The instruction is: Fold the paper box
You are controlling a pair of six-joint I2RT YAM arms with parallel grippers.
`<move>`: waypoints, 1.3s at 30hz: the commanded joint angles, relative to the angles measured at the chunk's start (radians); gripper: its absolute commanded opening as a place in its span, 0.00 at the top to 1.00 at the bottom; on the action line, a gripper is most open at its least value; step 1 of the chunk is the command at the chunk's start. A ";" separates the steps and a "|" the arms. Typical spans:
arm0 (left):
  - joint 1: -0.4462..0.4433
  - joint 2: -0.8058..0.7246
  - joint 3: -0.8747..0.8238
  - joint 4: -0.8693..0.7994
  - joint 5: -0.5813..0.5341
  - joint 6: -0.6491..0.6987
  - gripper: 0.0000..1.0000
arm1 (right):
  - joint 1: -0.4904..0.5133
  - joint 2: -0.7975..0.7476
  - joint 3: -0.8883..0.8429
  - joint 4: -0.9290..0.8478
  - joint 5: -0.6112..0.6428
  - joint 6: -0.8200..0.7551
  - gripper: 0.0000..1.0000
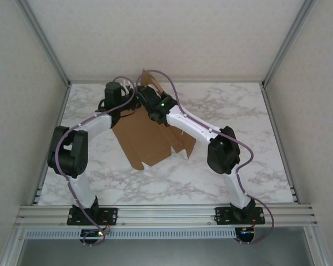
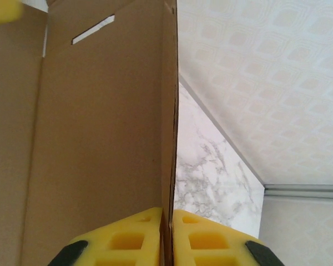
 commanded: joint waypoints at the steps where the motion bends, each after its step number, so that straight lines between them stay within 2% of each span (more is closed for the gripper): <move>1: 0.002 0.025 0.071 0.094 0.050 -0.024 0.59 | 0.005 -0.042 -0.044 0.048 -0.049 -0.016 0.87; 6: 0.009 0.056 0.082 0.157 0.067 -0.068 0.60 | 0.005 -0.072 -0.110 0.109 -0.061 -0.028 0.88; 12: 0.007 0.103 0.158 0.111 0.104 -0.057 0.58 | 0.004 -0.106 -0.177 0.170 -0.086 -0.060 0.88; 17: 0.005 0.129 0.221 -0.053 0.107 0.035 0.57 | 0.002 -0.113 -0.188 0.190 -0.090 -0.075 0.88; 21: 0.011 0.124 0.241 -0.207 0.065 0.126 0.57 | 0.002 -0.109 -0.181 0.189 -0.086 -0.086 0.88; 26: 0.019 0.130 0.265 -0.268 0.064 0.157 0.57 | 0.003 -0.105 -0.166 0.182 -0.091 -0.092 0.88; 31: 0.019 0.176 0.366 -0.342 0.070 0.194 0.57 | 0.008 -0.104 -0.166 0.185 -0.089 -0.117 0.88; 39: 0.005 0.240 0.508 -0.543 0.044 0.308 0.57 | 0.014 -0.103 -0.156 0.184 -0.083 -0.139 0.87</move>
